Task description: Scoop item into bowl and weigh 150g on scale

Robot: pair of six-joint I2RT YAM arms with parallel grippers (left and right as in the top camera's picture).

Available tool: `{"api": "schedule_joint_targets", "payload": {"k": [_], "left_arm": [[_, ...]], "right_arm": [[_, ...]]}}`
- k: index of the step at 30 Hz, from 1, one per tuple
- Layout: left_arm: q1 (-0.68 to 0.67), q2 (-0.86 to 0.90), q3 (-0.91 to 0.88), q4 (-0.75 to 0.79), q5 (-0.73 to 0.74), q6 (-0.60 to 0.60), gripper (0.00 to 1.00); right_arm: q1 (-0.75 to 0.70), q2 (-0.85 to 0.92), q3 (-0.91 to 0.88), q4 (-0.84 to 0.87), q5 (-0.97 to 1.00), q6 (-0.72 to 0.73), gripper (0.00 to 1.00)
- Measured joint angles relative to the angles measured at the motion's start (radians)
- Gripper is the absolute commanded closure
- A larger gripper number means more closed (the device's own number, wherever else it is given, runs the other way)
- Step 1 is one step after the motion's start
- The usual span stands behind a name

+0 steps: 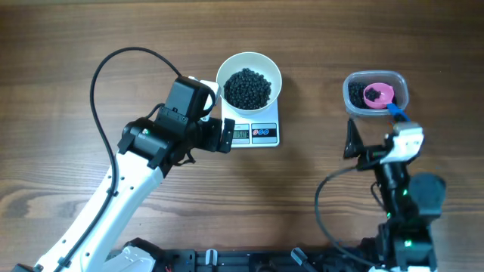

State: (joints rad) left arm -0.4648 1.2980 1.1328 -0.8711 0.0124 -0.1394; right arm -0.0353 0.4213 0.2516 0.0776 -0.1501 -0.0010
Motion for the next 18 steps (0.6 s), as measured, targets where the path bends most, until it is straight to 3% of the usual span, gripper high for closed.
{"api": "schedule_joint_targets", "payload": {"k": [3, 18], "left_arm": [[0.0, 0.0, 0.0, 0.002, 0.0, 0.0, 0.0], [0.0, 0.0, 0.0, 0.001, 0.0, 0.0, 0.0]], "right_arm": [[0.0, -0.148, -0.115, 0.032, -0.006, 0.0, 0.0], [0.0, -0.346, -0.119, -0.075, -0.006, -0.006, 0.0]]}}
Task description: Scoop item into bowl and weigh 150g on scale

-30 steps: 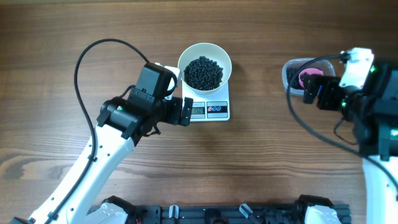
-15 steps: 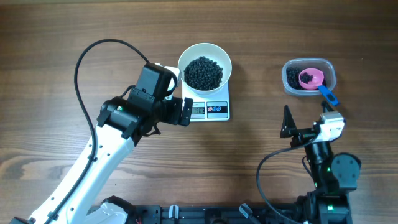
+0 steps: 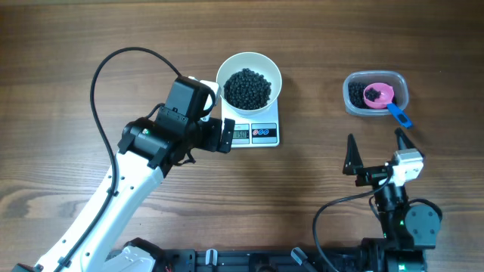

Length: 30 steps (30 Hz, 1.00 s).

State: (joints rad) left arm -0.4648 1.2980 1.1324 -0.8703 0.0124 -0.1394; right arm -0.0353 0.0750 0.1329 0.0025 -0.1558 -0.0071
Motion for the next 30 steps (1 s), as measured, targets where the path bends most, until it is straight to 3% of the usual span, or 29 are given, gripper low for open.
{"api": "schedule_joint_targets", "payload": {"k": [10, 17, 30], "left_arm": [[0.0, 0.0, 0.0, 0.0, 0.0, 0.0, 0.0], [0.0, 0.0, 0.0, 0.0, 0.0, 0.0, 0.0], [0.0, 0.0, 0.0, 0.0, 0.0, 0.0, 0.0]], "right_arm": [[0.021, -0.058, -0.127, 0.113, 0.0, -0.007, 0.01], [0.021, -0.059, -0.127, 0.008, 0.0, -0.007, 0.0], [0.021, -0.059, -0.127, 0.004, 0.011, -0.007, 0.0]]}}
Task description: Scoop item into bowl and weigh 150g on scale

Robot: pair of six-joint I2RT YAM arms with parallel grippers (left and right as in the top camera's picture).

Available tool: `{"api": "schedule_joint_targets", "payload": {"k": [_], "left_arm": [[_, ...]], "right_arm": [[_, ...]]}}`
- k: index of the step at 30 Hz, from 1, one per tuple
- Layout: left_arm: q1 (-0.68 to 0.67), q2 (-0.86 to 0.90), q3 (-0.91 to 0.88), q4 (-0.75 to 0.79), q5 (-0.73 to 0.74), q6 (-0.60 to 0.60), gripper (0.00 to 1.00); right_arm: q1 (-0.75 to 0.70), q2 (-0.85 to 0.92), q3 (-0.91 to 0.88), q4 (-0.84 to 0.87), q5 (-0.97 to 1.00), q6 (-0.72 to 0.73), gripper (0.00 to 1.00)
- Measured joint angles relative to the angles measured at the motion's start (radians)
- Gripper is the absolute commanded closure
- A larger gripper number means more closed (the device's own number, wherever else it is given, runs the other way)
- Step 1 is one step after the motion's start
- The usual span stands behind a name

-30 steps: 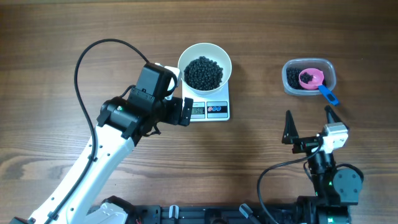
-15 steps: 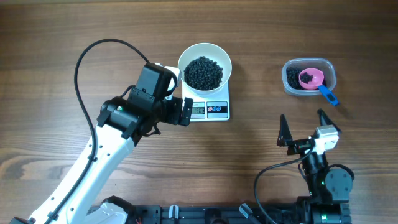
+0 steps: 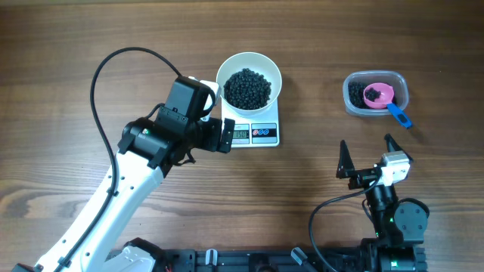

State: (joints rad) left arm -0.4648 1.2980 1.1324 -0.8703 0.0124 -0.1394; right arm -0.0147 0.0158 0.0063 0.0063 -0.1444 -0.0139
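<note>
A white bowl [image 3: 249,79] heaped with small black beans stands on the white scale [image 3: 261,134], whose display is too small to read. At the right, a clear container [image 3: 376,94] holds more beans, and a pink scoop [image 3: 377,95] with a blue handle rests in it. My left gripper [image 3: 221,113] stands open at the scale's left edge, beside the bowl. My right gripper [image 3: 367,155] is open and empty, well in front of the container and apart from the scoop.
The left arm [image 3: 121,189] stretches from the front left corner towards the scale, with its black cable [image 3: 102,72] looping over the table behind it. The right arm's base [image 3: 397,219] sits at the front right.
My right gripper has drawn a little farther back from the container and slightly left, still open. The left arm, bowl, scale and scoop have not moved.
At first my right gripper stood open just in front of the container, close to the scoop's blue handle, with the scoop lying in the container. Then it was farther back and empty, and now farther still. The left gripper stayed by the scale throughout.
</note>
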Motion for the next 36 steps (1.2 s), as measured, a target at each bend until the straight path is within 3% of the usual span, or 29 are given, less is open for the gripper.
{"api": "schedule_joint_targets", "payload": {"k": [36], "left_arm": [[0.0, 0.0, 0.0, 0.0, 0.0, 0.0, 0.0]], "right_arm": [[0.0, 0.0, 0.0, -0.006, 0.019, 0.016, 0.0]]}}
